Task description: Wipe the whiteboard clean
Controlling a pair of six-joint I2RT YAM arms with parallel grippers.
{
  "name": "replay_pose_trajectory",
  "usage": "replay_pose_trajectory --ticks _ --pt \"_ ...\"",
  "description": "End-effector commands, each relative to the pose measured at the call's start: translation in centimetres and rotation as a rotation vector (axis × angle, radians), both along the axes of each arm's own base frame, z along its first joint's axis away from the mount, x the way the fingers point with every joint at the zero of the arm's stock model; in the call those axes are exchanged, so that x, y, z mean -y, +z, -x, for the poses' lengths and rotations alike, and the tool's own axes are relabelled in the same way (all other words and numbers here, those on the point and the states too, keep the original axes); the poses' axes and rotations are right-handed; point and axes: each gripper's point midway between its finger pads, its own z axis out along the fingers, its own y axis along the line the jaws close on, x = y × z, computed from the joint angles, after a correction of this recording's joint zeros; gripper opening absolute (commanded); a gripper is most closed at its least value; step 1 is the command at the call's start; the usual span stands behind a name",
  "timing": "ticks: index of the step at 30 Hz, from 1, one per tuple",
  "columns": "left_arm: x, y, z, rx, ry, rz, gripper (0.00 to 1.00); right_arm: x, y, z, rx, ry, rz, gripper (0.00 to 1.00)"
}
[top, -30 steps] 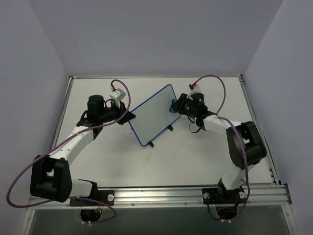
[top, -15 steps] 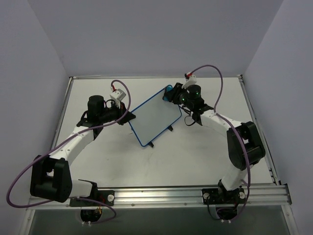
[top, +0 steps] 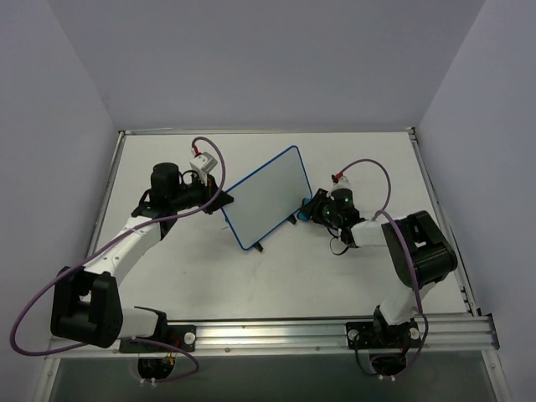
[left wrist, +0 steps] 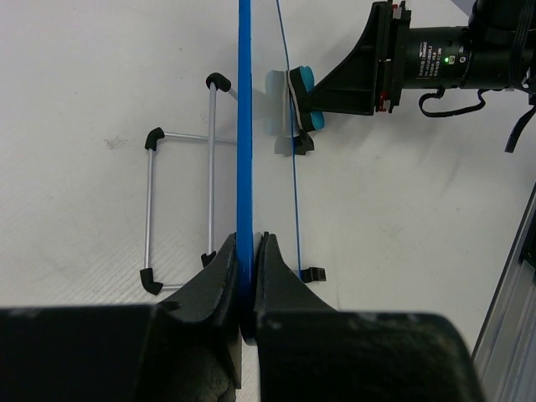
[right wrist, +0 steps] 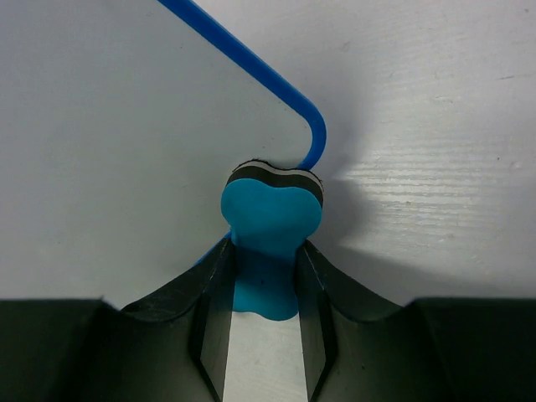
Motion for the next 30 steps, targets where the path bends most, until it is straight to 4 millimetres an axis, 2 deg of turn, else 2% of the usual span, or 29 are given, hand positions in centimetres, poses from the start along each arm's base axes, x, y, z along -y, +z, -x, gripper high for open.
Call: replay_pose_trajectory --ticks 1,3,4,6,7,10,11,13,14,17,19,25,26,28,30 --pt "-2.5 -5.0 -0.2 0.058 -0.007 -0.231 0.02 -1.8 3.3 -0.4 0.105 0.016 -0.04 0.0" --pt "-2.5 -5.1 -0.1 0.051 -0.004 -0.233 0.02 -2.9 4.5 -0.3 0.138 0.035 -0.032 0.0" --pt "-2.6 -5.2 -0.1 0.048 -0.003 -0.234 0.02 -4.5 5.3 0.0 0.153 0.068 -0.031 0.0" --pt "-2.6 -5.2 -0.1 0.047 -0.002 -0.236 0.02 -5.9 6.8 0.2 0.19 0.092 -0.009 0.0" --pt "-2.7 -5.2 -0.1 0.048 0.005 -0.239 0.02 -7.5 8.0 0.6 0.217 0.121 -0.013 0.0" --pt "-2.8 -5.1 -0.3 0.052 0.018 -0.242 0.02 -8.5 10.8 1.2 0.28 0.126 -0.006 0.0" --pt "-2.9 -5.2 -0.4 0.052 0.024 -0.245 0.02 -8.9 12.4 1.6 0.313 0.131 -0.021 0.0" --pt "-2.9 -5.2 -0.3 0.051 0.025 -0.245 0.02 -9.1 13.3 2.0 0.325 0.145 -0.024 0.0" --pt "-3.0 -5.2 -0.3 0.05 0.027 -0.245 0.02 -9.8 14.5 2.7 0.347 0.166 -0.037 0.0" --pt "-3.0 -5.3 -0.3 0.047 0.028 -0.246 0.02 -11.4 15.2 4.0 0.363 0.213 -0.045 0.0" --pt "-3.2 -5.4 -0.3 0.043 0.035 -0.253 0.02 -13.4 15.0 5.3 0.374 0.252 -0.039 0.0" --pt "-3.4 -6.0 -0.1 0.021 0.046 -0.262 0.02 -17.4 13.5 7.5 0.372 0.299 -0.048 0.0" --pt "-3.5 -6.0 -0.1 0.02 0.05 -0.263 0.02 -18.0 12.7 7.7 0.365 0.307 -0.039 0.0" --pt "-3.6 -6.0 -0.1 0.016 0.052 -0.263 0.02 -19.8 12.8 8.9 0.379 0.33 -0.047 0.0" --pt "-3.6 -6.1 -0.1 0.014 0.051 -0.263 0.02 -20.4 12.5 9.0 0.392 0.296 -0.036 0.0"
